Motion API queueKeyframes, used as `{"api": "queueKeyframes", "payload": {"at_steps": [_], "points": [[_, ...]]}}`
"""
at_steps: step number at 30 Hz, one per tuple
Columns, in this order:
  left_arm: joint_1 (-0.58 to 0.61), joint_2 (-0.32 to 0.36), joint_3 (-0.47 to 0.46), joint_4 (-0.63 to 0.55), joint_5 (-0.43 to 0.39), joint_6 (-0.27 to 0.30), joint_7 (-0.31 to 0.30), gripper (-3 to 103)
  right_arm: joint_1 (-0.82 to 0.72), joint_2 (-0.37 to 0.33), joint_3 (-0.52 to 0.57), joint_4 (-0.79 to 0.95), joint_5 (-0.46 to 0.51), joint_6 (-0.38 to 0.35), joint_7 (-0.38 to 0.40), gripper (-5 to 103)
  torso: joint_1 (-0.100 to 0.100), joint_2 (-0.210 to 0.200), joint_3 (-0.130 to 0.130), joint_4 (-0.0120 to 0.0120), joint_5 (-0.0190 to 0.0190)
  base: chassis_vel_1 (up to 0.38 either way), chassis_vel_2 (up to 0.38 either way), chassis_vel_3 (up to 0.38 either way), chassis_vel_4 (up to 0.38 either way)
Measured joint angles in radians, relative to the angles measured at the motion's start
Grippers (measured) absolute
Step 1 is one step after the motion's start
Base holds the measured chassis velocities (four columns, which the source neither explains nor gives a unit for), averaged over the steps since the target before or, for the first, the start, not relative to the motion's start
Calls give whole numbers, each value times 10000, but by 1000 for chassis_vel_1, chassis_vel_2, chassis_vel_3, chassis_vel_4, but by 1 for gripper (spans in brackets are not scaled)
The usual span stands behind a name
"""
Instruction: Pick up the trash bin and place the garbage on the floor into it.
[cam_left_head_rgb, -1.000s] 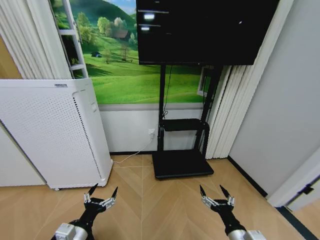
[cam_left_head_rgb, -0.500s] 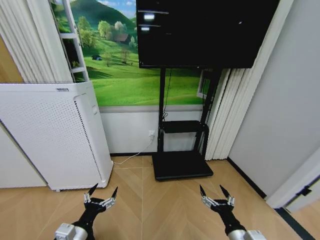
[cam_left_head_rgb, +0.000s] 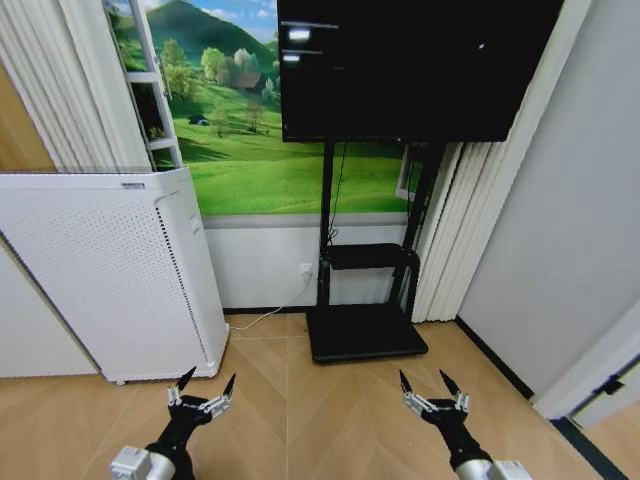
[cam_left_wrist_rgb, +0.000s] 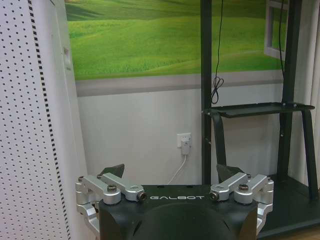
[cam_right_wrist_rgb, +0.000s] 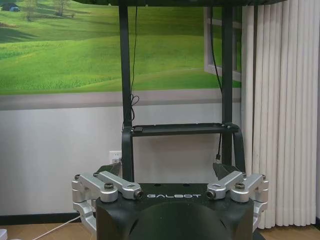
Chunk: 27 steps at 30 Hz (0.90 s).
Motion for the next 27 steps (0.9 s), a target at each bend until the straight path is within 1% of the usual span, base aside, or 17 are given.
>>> {"api": "queueKeyframes", "payload": {"at_steps": [11,15,19,27], "points": [[0,0,0,0,0,0,0,100,0,0,0,0,0,0,0,100,227,577,353,0,0,0,0,0,0],[0,0,0,0,0,0,0,100,0,0,0,0,0,0,0,100,270,680,412,0,0,0,0,0,0],[0,0,0,0,0,0,1,100,0,0,0,0,0,0,0,100,359,906,549,1,0,0,0,0,0],[0,0,0,0,0,0,0,100,0,0,-1,0,0,-1,0,100,479,1191,710,1,-1,18,24,-31,-20]]}}
